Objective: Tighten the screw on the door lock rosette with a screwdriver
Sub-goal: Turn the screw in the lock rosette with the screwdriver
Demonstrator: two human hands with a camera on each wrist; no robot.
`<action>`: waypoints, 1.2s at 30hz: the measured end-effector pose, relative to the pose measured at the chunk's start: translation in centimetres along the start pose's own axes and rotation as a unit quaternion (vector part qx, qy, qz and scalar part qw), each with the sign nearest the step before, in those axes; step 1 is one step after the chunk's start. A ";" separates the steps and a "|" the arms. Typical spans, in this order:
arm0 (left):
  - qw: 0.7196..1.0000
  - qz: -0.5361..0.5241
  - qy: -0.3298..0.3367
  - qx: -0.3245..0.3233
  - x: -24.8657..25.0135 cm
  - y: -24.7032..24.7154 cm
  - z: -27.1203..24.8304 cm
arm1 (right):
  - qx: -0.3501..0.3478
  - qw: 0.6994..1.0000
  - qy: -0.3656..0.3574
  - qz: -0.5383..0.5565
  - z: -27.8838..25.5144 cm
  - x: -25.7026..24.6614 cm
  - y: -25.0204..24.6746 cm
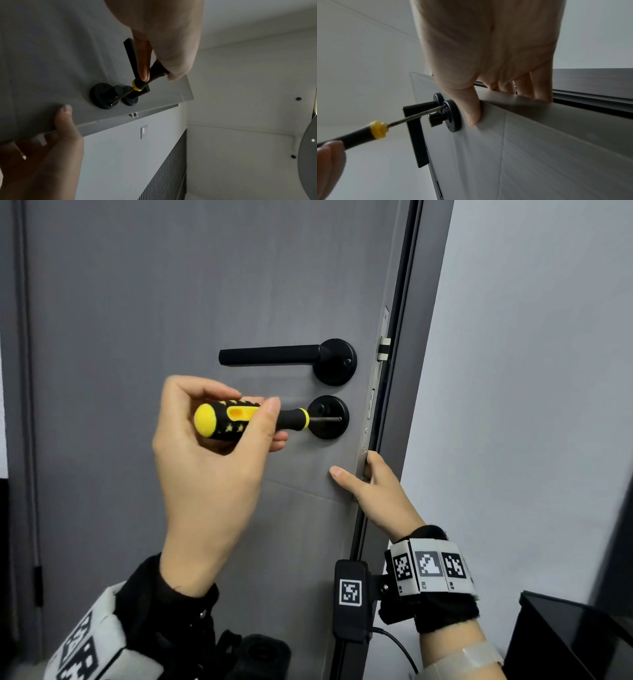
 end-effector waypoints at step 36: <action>0.997 0.079 0.014 0.006 0.4 -0.2 0.0 | 0.004 1.000 0.013 0.000 -0.2 -0.5 -0.1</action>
Point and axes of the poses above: each hand's wrist, its own z-axis towards the middle knuckle, its own y-axis out of the palm, x = y × z, the point moved 2 cm from there along z, towards the middle knuckle, and after that the axes turned 3 degrees about z, right-handed, at the moved point
